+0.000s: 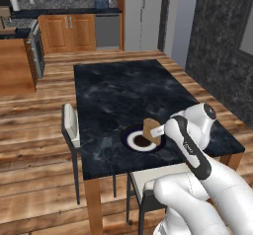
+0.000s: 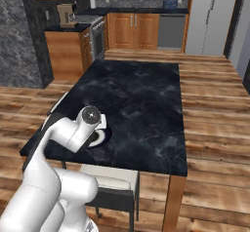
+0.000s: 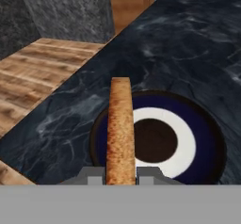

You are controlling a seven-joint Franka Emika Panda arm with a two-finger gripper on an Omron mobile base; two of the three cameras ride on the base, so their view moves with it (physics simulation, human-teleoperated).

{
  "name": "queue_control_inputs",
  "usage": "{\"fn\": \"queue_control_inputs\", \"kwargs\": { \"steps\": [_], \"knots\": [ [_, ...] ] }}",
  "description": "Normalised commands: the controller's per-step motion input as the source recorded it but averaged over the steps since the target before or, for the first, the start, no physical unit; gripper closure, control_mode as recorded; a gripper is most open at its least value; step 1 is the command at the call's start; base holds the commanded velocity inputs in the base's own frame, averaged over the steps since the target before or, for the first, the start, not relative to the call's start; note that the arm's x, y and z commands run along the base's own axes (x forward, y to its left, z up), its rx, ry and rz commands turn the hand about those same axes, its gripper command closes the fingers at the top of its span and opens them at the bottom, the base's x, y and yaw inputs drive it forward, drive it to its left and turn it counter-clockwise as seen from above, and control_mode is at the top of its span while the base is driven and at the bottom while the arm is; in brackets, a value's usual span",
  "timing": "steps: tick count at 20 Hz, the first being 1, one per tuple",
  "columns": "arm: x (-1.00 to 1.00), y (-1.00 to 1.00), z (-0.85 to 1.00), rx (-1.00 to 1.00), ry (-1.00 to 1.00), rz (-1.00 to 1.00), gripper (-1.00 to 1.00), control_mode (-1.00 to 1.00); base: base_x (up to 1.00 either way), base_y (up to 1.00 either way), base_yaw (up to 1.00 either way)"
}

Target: Start the toaster. Once the lever pops up, take the bread to the plate on the dining counter.

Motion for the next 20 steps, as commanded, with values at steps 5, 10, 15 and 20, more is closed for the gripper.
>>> {"fn": "queue_control_inputs", "kwargs": {
  "steps": [5, 10, 15, 20],
  "knots": [
    [0.18, 0.02, -0.26, 0.00, 0.00, 0.00, 1.00, -1.00, 0.00, 0.00, 0.00],
    [0.19, 0.00, -0.24, 0.00, 0.00, 0.00, 1.00, -1.00, 0.00, 0.00, 0.00],
    [0.03, 0.00, -0.21, 0.00, 0.00, 0.00, 1.00, -1.00, 0.00, 0.00, 0.00],
    [0.02, 0.00, -0.26, 0.00, 0.00, 0.00, 1.00, -1.00, 0.00, 0.00, 0.00]
  ]
}}
